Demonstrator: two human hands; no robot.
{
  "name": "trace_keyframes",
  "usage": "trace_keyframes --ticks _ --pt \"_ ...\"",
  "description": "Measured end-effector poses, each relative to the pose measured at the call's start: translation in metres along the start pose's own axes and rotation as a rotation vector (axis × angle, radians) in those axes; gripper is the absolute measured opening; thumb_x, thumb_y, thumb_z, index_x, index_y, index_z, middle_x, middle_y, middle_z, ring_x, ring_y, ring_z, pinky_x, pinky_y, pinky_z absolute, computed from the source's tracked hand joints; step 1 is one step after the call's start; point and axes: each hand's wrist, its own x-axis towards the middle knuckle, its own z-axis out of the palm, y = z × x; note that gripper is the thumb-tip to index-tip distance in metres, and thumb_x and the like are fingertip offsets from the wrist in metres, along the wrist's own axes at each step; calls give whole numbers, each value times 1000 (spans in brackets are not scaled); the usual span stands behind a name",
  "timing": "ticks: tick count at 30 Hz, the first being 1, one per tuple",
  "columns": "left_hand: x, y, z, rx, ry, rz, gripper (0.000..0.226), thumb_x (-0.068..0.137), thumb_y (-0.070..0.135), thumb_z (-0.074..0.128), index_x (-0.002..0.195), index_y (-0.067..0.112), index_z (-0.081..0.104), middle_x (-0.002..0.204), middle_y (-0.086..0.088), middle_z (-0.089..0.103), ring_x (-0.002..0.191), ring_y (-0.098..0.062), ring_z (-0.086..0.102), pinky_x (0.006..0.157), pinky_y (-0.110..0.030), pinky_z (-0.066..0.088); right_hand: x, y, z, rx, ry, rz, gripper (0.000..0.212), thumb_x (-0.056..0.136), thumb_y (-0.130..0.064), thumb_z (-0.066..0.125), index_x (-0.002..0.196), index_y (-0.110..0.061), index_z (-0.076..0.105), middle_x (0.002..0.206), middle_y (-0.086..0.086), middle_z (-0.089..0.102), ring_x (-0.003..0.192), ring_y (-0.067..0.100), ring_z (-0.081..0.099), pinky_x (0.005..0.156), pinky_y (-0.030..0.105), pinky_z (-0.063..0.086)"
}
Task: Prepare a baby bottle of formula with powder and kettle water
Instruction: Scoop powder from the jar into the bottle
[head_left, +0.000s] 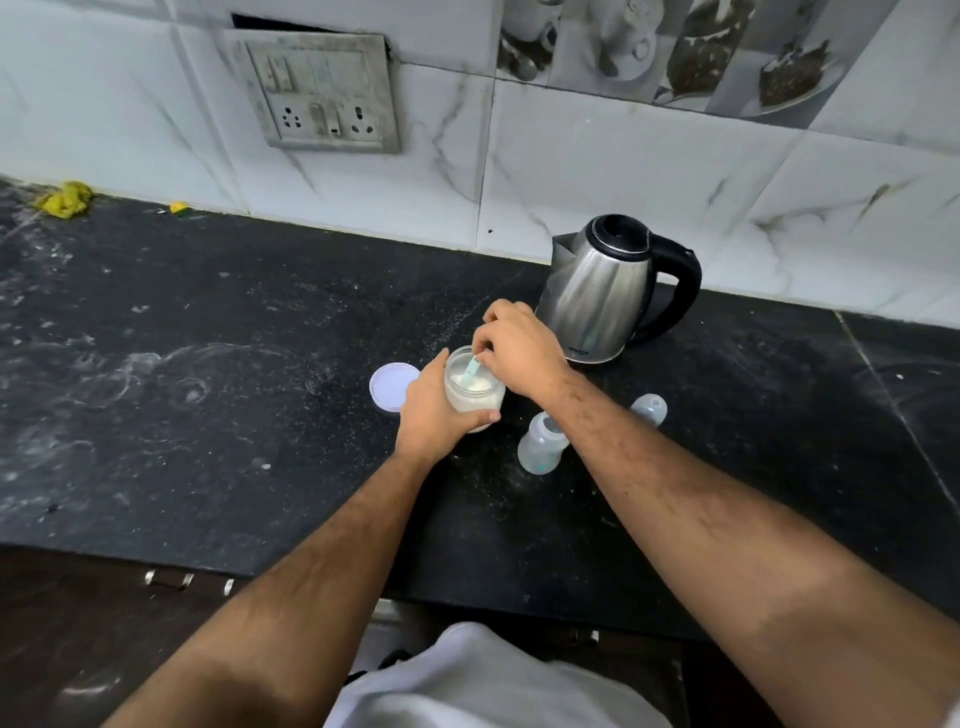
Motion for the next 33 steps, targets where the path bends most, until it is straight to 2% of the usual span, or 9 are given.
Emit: trace_keyframes --ticks 2,4,7,11,21,26,30,33 --pt "0 6 -1 -63 -27 16 84 50 44 92 123 38 49 116 16 66 111 -6 62 97 -41 52 10 0 2 -94 -82 -78 18 91 -18 63 100 -27 76 135 2 51 124 24 43 92 38 46" --pt "1 7 -2 -100 -46 23 83 55 33 93 125 40 48 114 17 66 109 -5 62 98 -40 51 19 0 3 -192 -157 -142 24 91 -17 62 107 -30 76 139 3 50 127 26 41 96 42 45" --pt "2 7 -4 -107 -67 44 79 58 26 92 121 42 47 110 19 64 106 -4 62 97 -36 51 24 -5 7 -364 -220 -187 28 91 -24 61 116 -30 72 137 2 52 126 25 42 94 40 42" --pt "2 6 -5 -124 -80 52 79 60 22 92 122 41 46 110 21 63 106 -3 61 97 -32 50 21 -14 11 -526 -182 -201 24 95 -21 54 112 -18 69 124 2 59 118 25 47 86 38 39" --pt "0 5 -5 -127 -89 46 83 50 41 87 121 52 45 113 22 66 108 2 61 96 -33 51 15 -18 8 -491 -182 -107 24 93 -14 55 113 -18 67 118 3 61 115 25 52 88 37 40" --pt "2 4 -3 -110 -78 34 80 56 31 91 119 49 45 110 23 65 105 3 62 94 -33 52 11 -20 -1 -439 -140 -119 23 90 -16 57 109 -19 68 114 3 59 112 24 51 84 36 39" --pt "3 6 -4 -102 -78 29 80 60 23 91 119 48 44 106 27 62 101 7 59 93 -27 48 4 -19 -7 -439 -32 -114 22 88 -13 57 106 -16 69 114 6 55 111 27 48 83 38 41" --pt "3 7 -4 -107 -78 23 80 60 22 91 119 49 44 105 28 62 102 10 58 91 -23 47 0 -18 -9 -423 -100 -92 23 88 -9 56 107 -15 67 111 6 59 106 28 56 70 38 42"
